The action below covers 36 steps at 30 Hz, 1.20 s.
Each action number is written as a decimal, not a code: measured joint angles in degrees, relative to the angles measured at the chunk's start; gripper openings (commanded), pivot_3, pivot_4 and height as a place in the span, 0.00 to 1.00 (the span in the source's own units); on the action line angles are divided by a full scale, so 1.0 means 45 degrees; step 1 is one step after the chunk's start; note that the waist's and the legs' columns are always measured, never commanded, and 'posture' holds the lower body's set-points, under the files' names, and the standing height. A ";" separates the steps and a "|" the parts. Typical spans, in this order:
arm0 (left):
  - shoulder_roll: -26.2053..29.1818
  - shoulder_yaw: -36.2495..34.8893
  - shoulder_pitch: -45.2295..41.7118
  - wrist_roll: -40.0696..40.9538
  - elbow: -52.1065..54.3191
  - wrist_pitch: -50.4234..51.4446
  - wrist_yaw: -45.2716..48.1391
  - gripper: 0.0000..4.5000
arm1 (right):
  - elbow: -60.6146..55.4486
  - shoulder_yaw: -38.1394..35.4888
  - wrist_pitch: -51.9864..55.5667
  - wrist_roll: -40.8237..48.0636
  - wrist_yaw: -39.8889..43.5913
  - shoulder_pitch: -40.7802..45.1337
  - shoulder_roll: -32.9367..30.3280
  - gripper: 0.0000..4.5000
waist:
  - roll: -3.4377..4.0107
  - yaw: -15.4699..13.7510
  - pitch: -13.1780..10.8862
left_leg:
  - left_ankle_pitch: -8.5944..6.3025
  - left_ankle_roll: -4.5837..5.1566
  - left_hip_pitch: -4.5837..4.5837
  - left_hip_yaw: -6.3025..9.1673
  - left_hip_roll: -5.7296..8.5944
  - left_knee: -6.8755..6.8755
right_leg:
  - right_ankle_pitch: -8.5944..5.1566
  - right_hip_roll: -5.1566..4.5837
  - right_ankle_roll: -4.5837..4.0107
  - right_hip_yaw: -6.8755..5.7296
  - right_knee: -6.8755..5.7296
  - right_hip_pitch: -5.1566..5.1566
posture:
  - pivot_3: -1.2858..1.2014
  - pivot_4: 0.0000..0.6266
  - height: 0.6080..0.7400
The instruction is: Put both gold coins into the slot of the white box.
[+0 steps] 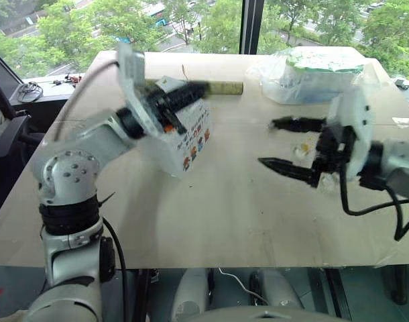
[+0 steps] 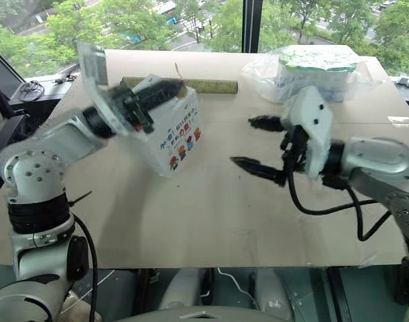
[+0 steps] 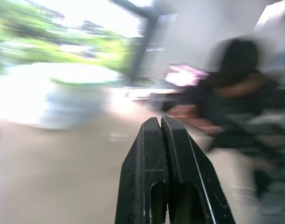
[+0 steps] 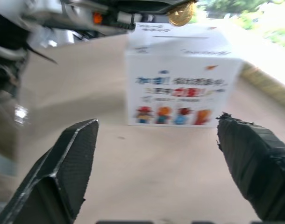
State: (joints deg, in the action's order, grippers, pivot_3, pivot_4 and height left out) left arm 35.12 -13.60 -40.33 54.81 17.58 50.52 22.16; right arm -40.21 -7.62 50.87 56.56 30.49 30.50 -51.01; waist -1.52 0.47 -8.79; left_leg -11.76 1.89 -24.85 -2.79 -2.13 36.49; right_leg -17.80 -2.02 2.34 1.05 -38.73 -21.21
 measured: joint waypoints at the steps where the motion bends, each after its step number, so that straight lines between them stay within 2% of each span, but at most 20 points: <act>1: 0.0358 0.0477 -0.0301 -0.1740 0.0536 -0.0239 -0.1393 0.00 | -0.0040 -0.0511 -0.0442 -0.0039 0.0415 -0.0146 -0.0037 0.98 | -0.0015 0.0004 -0.0013 | 0.0000 -0.0001 -0.0001 -0.0002 0.0002 -0.0006 | 0.0001 0.0004 0.0001 0.0007 0.0011 0.0000 | 0.52 0.24 1.00; 4: 0.0642 0.1021 -0.0838 -0.3470 0.1067 0.0154 -0.3135 0.00 | -0.0104 -0.1127 -0.1194 -0.0358 0.1088 -0.0552 -0.0208 0.98 | -0.0018 -0.0016 -0.0014 | 0.0002 -0.0006 0.0000 -0.0006 0.0000 -0.0012 | 0.0001 -0.0001 0.0002 0.0007 0.0017 0.0001 | 0.52 0.24 1.00; 7: 0.1000 0.1988 -0.0867 -0.4873 0.1535 0.0671 -0.3914 0.00 | -0.0051 -0.1501 -0.1511 -0.0477 0.1460 -0.0723 -0.0282 0.98 | -0.0018 -0.0014 -0.0015 | 0.0016 -0.0029 -0.0001 -0.0007 0.0000 -0.0013 | 0.0001 -0.0005 0.0002 0.0006 0.0018 -0.0001 | 0.52 0.24 1.00; 13: 0.1832 0.3637 0.0072 -0.7271 0.1668 0.0955 -0.3991 0.00 | 0.0049 -0.2440 -0.1891 -0.0501 0.1876 -0.1435 -0.0721 0.98 | -0.0022 -0.0009 -0.0019 | 0.0032 -0.0056 0.0000 -0.0007 -0.0007 -0.0019 | 0.0001 -0.0026 -0.0002 0.0006 0.0014 -0.0006 | 0.52 0.24 1.00; 16: 0.2232 0.3715 0.0141 -0.8080 0.1640 0.0832 -0.3720 0.00 | 0.0036 -0.2739 -0.1901 -0.0477 0.2009 -0.1891 -0.0807 0.98 | -0.0023 -0.0020 -0.0019 | 0.0031 -0.0055 -0.0001 -0.0014 -0.0005 -0.0019 | 0.0001 -0.0030 -0.0001 0.0011 0.0018 -0.0007 | 0.52 0.24 1.00; 22: 0.2200 0.3501 0.0713 -0.7962 0.1657 0.0813 -0.1896 0.00 | 0.0007 -0.3087 -0.1970 -0.0496 0.2149 -0.2453 -0.0958 0.98 | -0.0023 -0.0034 -0.0019 | 0.0031 -0.0055 0.0004 -0.0014 -0.0004 -0.0018 | 0.0001 -0.0041 -0.0002 0.0007 0.0014 -0.0005 | 0.52 0.24 1.00; 26: 0.1694 0.2867 0.0828 -0.7352 0.1650 0.1037 -0.1090 0.00 | 0.0002 -0.3087 -0.2108 -0.0563 0.2266 -0.2509 -0.0981 0.98 | -0.0024 -0.0033 -0.0019 | 0.0031 -0.0054 0.0003 -0.0012 -0.0004 -0.0016 | 0.0001 -0.0039 -0.0001 0.0005 0.0011 -0.0004 | 0.52 0.24 1.00; 36: 0.1950 0.3038 0.0436 -0.8204 0.1436 0.1889 -0.0970 0.00 | -0.0062 -0.3087 -0.2182 -0.0632 0.2264 -0.2722 -0.1199 0.98 | -0.0025 -0.0014 -0.0019 | 0.0010 -0.0018 0.0010 -0.0010 -0.0003 -0.0014 | 0.0001 -0.0025 -0.0001 0.0007 -0.0007 -0.0004 | 0.52 0.24 1.00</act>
State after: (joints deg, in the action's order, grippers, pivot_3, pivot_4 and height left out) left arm 43.90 0.07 -38.36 17.89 24.05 59.02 17.79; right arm -40.49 -21.52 41.05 53.72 40.67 18.26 -56.40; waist -1.63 0.40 -8.87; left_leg -11.72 1.81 -24.81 -2.84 -2.15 36.43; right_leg -17.79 -2.13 2.34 1.09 -38.76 -21.22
